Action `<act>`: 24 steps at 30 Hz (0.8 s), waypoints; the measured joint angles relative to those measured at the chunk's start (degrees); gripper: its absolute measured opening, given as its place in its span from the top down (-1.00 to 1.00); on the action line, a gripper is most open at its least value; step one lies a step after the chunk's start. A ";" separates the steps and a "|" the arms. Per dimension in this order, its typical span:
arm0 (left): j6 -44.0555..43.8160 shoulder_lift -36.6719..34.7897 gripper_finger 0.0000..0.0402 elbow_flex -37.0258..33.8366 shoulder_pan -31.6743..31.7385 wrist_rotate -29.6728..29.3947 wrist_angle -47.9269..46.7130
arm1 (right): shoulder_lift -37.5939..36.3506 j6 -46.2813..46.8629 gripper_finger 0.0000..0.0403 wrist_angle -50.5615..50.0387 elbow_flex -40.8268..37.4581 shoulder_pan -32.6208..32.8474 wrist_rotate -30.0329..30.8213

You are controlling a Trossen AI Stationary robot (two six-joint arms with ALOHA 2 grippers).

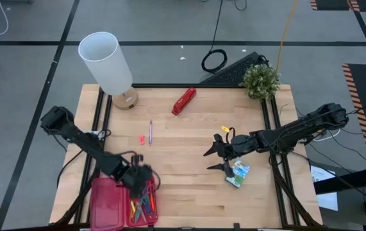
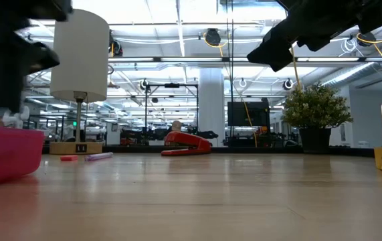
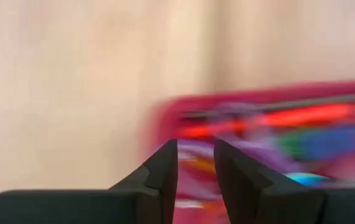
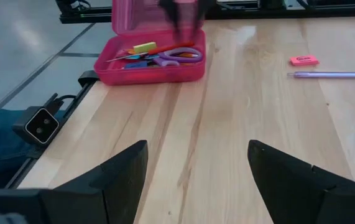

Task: Pack school essentials
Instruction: Put the pink eraser into the red supply box

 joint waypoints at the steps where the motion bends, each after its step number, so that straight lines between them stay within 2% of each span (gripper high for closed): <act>1: 0.64 -0.57 0.47 0.00 1.29 -2.22 -2.31 | 0.00 0.00 -0.34 -0.05 0.00 0.02 0.00; 5: -1.88 -2.35 0.47 0.00 7.32 -11.74 -11.92 | 0.00 -0.44 -0.34 -0.45 0.00 0.02 0.00; 8: -9.80 -2.77 0.47 0.00 13.05 -15.54 -16.92 | 0.00 -1.20 -0.34 -0.44 0.00 0.02 0.00; 13: -25.91 -2.70 0.44 -0.02 22.29 -15.02 -19.56 | 0.00 -1.33 -0.34 -0.46 0.00 0.01 0.00; 16: -29.91 -2.70 0.37 -0.02 26.09 -12.21 -18.64 | 0.00 -1.33 -0.34 -0.46 0.00 0.01 -0.01; 24: -38.01 -2.68 0.11 -1.18 29.54 -12.50 -17.87 | 0.00 -1.36 -0.34 -0.48 0.00 0.02 -0.02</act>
